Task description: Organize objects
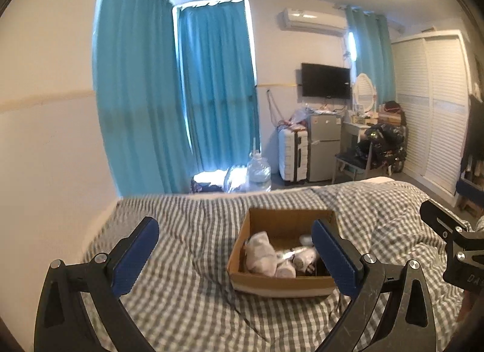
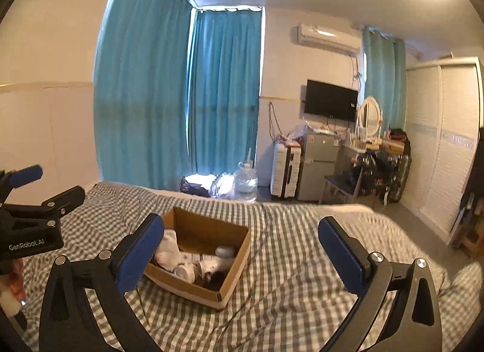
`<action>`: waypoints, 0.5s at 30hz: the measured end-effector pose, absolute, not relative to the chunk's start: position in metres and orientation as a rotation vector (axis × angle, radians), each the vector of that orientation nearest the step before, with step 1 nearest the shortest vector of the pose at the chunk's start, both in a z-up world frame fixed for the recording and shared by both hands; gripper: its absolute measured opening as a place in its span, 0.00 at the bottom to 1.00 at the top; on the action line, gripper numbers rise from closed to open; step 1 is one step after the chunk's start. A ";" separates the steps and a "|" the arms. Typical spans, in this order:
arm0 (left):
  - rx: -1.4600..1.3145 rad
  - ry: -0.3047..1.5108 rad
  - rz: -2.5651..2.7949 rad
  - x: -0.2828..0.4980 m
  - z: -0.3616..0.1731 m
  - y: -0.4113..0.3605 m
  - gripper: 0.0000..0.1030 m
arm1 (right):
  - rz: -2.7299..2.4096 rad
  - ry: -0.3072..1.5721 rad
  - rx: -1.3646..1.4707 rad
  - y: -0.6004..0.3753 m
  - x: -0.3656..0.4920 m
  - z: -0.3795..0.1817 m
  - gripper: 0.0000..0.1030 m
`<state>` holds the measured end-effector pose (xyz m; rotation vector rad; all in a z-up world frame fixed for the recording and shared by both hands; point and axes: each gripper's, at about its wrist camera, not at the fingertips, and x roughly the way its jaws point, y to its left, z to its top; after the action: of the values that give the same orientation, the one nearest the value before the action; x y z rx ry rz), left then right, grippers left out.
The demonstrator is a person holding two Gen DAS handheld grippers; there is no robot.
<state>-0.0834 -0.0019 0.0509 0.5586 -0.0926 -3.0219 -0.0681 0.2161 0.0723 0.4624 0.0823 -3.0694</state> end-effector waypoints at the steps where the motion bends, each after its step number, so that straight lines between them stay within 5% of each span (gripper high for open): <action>1: 0.576 -0.061 -3.009 -0.084 0.040 -0.004 1.00 | -3.075 0.065 0.475 0.218 -0.070 0.066 0.99; 15: 0.714 -0.022 -2.971 -0.078 -0.009 -0.007 1.00 | -3.077 0.152 0.600 0.223 -0.083 0.010 0.99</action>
<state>-0.0778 -0.0069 -0.0085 0.7141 -0.0220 -2.9713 -0.0833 0.2228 0.0099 0.5996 0.1518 -3.0765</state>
